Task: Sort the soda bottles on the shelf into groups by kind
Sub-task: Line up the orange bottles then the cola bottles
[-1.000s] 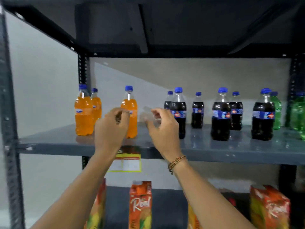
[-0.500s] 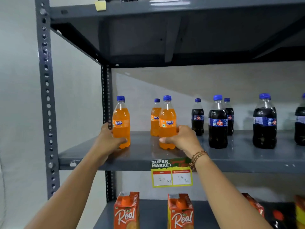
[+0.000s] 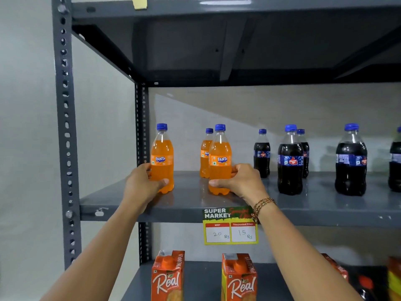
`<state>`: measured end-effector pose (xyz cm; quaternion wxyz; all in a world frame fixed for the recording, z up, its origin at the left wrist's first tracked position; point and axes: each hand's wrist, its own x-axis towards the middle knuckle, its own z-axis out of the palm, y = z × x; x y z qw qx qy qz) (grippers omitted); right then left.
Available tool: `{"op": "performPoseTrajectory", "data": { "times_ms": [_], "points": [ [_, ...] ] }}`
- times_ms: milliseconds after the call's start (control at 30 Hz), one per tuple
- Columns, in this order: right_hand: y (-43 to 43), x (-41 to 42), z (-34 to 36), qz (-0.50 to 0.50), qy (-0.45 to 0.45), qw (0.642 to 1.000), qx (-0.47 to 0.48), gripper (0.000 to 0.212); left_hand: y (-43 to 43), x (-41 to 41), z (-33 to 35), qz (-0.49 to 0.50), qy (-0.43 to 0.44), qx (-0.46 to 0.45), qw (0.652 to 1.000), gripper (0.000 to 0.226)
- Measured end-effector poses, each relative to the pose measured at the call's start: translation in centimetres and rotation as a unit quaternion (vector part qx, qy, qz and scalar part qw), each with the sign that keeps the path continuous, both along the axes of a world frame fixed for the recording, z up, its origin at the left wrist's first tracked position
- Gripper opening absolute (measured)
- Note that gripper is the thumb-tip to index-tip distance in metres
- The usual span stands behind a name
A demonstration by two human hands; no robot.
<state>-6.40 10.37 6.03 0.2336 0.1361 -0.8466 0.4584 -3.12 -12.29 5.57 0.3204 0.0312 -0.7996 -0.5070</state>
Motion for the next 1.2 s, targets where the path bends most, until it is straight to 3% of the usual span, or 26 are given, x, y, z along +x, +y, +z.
{"op": "performPoseTrajectory", "data": {
  "times_ms": [467, 600, 700, 800, 867, 933, 1000, 1067, 1200],
  "points": [
    [0.1, 0.6, -0.1, 0.024, 0.024, 0.999, 0.004, 0.036, 0.7, 0.4, 0.1, 0.039, -0.015, -0.04, 0.998, 0.061],
    [0.4, 0.9, -0.1, 0.013, 0.032, 0.999, -0.038, 0.066, 1.1, 0.8, 0.2, 0.026, -0.004, -0.02, 0.999, 0.074],
    [0.7, 2.0, -0.2, -0.012, 0.089, 0.993, -0.077, 0.061, 2.7, 1.9, 0.4, 0.088, 0.104, -0.011, 0.991, 0.068],
    [2.7, 3.3, -0.5, -0.015, 0.191, 0.973, -0.126, 0.03, 6.5, 3.4, 0.6, 0.164, 0.268, -0.054, 0.948, 0.058],
    [6.1, 4.1, -0.7, -0.037, 0.259, 0.955, -0.141, 0.017, 11.0, 4.2, 1.1, 0.118, 0.375, -0.102, 0.914, 0.042],
    [8.2, 4.4, -0.6, -0.067, 0.317, 0.935, -0.148, 0.012, 14.1, 4.6, 1.4, 0.039, 0.416, -0.115, 0.901, 0.031],
    [11.5, 4.7, -0.6, -0.123, 0.356, 0.913, -0.154, 0.009, 17.9, 4.0, 1.7, -0.06, 0.382, -0.059, 0.921, 0.033],
    [15.9, 4.5, -0.5, -0.194, 0.366, 0.901, -0.129, 0.011, 22.2, 2.6, 1.7, -0.141, 0.276, -0.001, 0.951, 0.043],
    [22.8, 3.2, 0.2, -0.25, 0.23, 0.936, -0.087, 0.05, 27.1, -0.6, 0.5, -0.105, 0.076, -0.042, 0.991, 0.075]
  ]
}}
